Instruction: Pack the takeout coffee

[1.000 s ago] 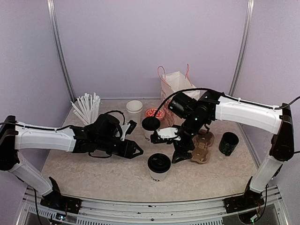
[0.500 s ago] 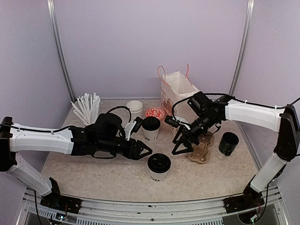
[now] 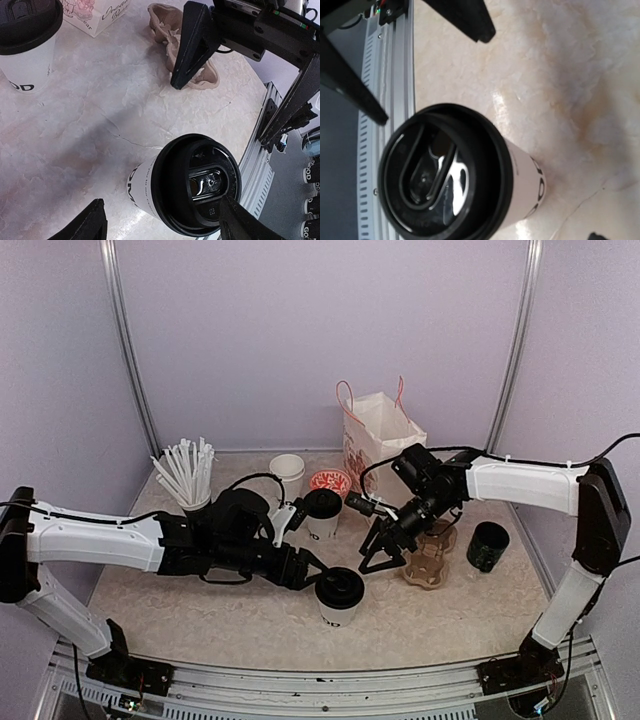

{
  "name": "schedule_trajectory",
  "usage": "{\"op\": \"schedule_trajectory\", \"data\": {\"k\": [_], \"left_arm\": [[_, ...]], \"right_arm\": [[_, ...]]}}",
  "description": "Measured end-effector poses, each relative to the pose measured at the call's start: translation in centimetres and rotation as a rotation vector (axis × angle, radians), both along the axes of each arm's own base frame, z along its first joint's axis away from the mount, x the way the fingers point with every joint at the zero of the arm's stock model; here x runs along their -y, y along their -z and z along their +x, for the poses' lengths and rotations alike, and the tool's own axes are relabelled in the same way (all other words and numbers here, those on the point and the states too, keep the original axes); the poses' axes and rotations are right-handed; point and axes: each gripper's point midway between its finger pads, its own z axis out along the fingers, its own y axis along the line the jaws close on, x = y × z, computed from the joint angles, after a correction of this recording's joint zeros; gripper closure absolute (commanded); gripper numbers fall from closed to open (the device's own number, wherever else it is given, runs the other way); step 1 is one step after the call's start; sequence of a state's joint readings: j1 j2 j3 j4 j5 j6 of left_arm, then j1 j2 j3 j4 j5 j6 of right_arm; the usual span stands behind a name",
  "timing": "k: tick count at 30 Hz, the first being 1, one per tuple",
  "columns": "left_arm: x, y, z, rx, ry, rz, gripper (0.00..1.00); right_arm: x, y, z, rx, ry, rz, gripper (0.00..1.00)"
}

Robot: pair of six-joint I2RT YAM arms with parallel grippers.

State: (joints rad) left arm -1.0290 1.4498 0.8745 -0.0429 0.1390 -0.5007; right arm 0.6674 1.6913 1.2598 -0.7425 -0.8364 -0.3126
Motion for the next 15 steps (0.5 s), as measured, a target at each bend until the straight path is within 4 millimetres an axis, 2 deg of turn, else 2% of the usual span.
{"op": "schedule_trajectory", "data": {"k": [9, 15], "left_arm": [[0.7, 2.4, -1.2, -0.048, 0.059, 0.042, 0.27], [1.0, 2.6, -1.5, -0.058, 0.075, 0.037, 0.3]], "right_arm": [[-0.3, 1.3, -0.3, -0.034, -0.012, -0.018, 0.1], [-0.8, 2.7, -0.9, -0.064, -0.036, -0.04, 0.16]]}}
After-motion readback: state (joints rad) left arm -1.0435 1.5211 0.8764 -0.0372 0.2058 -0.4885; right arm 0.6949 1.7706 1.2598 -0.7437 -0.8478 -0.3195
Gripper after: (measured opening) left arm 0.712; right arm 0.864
